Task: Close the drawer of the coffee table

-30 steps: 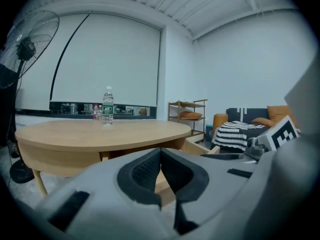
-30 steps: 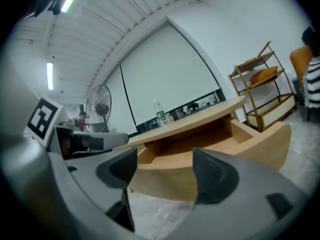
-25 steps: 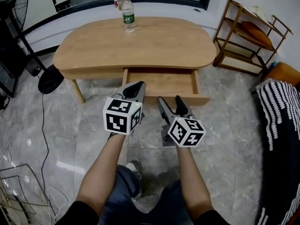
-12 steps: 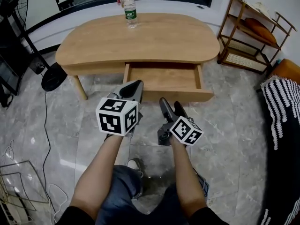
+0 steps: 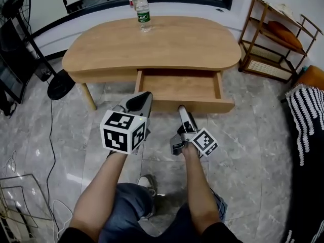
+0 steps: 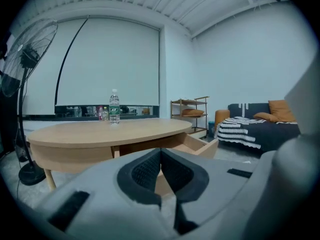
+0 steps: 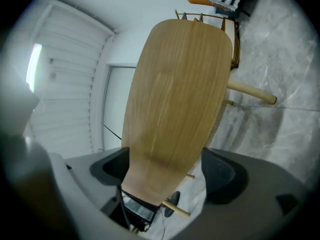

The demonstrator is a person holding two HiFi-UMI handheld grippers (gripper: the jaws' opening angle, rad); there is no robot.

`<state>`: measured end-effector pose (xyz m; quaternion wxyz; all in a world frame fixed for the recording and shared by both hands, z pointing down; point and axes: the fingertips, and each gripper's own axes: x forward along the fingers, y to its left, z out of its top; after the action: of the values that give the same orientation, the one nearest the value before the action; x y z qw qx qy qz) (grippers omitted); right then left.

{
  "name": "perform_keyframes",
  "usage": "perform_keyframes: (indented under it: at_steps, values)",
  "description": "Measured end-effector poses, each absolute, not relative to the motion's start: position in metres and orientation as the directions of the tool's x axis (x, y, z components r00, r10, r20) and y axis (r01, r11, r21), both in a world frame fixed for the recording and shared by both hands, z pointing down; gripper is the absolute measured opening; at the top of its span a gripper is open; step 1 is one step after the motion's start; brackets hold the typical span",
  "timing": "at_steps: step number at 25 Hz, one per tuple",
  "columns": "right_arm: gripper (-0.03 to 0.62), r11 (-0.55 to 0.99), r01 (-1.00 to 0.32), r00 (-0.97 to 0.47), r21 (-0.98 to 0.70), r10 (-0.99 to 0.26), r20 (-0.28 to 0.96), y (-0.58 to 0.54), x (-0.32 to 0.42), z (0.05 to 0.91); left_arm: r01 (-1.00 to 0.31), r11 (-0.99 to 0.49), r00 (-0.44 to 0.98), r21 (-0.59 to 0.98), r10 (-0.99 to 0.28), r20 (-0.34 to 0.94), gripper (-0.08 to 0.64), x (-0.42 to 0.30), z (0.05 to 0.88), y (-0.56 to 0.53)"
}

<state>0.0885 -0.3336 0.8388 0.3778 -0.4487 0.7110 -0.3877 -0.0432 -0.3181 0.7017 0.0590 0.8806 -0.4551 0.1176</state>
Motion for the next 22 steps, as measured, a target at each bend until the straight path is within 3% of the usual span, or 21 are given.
perform_keyframes:
  at_steps: [4, 22]
  values:
    - [0.411, 0.305, -0.28, -0.289, -0.91, -0.931, -0.223, -0.336, 0.092, 0.838, -0.816, -0.577, 0.557, -0.006, -0.79, 0.258, 0.003, -0.045, 0.701, -0.32]
    - [0.43, 0.162, -0.245, -0.334, -0.956, -0.94, -0.073, -0.341, 0.09, 0.823, -0.816, -0.577, 0.567, 0.029, -0.791, 0.232, 0.003, -0.029, 0.698, -0.331]
